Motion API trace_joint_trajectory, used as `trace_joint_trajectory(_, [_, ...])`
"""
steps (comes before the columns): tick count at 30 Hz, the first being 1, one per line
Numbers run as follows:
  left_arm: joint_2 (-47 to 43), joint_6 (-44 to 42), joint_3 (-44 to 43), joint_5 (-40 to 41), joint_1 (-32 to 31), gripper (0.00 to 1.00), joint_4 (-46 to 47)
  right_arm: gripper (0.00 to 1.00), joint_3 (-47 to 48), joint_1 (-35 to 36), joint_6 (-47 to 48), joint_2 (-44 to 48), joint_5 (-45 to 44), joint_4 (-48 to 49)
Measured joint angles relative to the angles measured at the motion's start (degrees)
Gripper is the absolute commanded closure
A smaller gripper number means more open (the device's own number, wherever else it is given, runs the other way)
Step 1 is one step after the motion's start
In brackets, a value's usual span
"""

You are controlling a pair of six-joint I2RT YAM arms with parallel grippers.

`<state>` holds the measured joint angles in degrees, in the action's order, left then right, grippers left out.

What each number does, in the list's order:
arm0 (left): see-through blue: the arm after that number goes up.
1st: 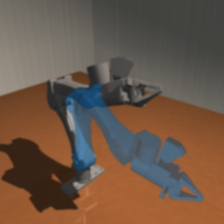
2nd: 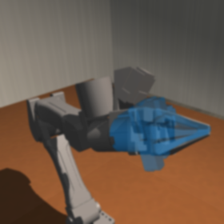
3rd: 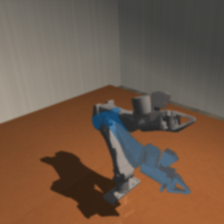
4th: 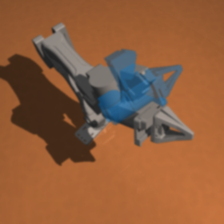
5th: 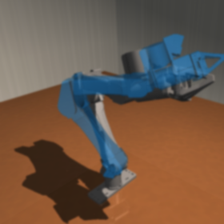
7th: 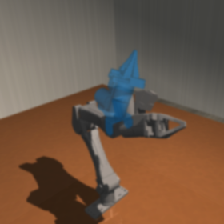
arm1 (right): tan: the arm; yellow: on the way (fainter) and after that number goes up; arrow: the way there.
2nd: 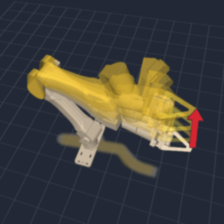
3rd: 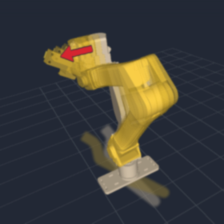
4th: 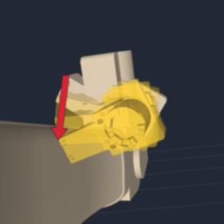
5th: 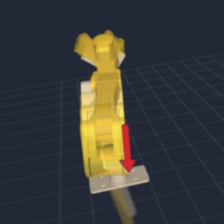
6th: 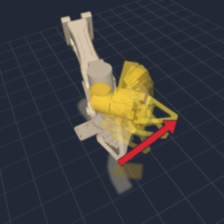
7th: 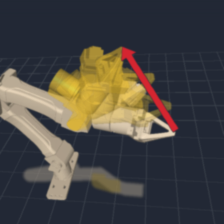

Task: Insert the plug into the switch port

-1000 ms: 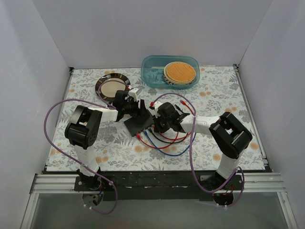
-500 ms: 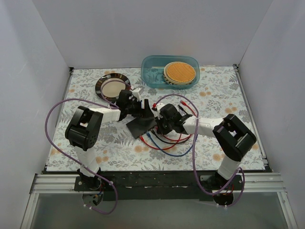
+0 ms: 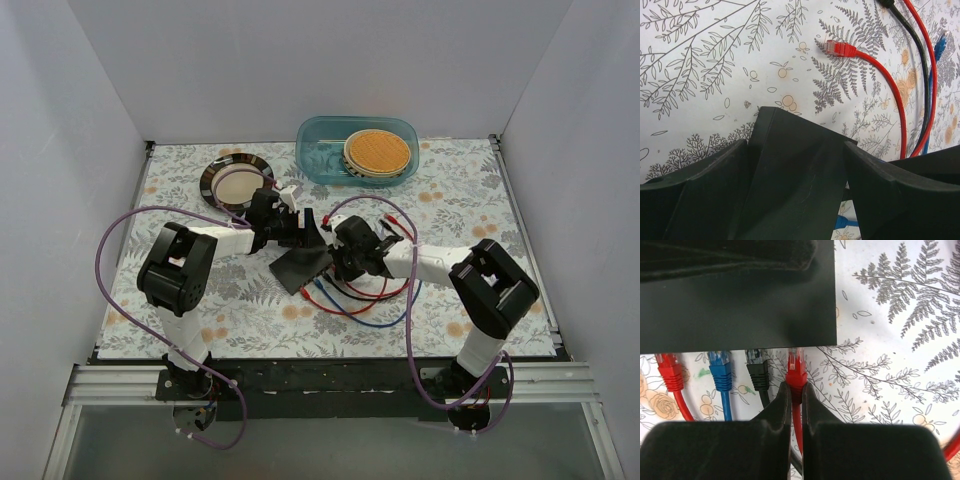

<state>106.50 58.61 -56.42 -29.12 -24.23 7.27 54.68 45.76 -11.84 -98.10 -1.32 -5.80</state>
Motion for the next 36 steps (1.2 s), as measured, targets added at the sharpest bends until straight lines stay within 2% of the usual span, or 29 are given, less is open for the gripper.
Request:
trace_joint_trajectory(8, [0.02,0.26,-0.22,-0.31,-0.22,0.28,-0.66,0.99,0.13,-0.02,-0.31,-0.22,-1.16,-0.85])
trace_joint_trajectory(19, [0.57,-0.48,0.48,-1.44,0.37,0.39,1.07,0.99,-1.07,-0.20,-0.48,0.13,0.48,1.44])
trace_joint_trajectory(36, [0.57,-1.88,2.91,-0.72,1.18,0.48,5.88,0.99,4.63,-0.37,-0.61,-3.65,1.07,-2.75])
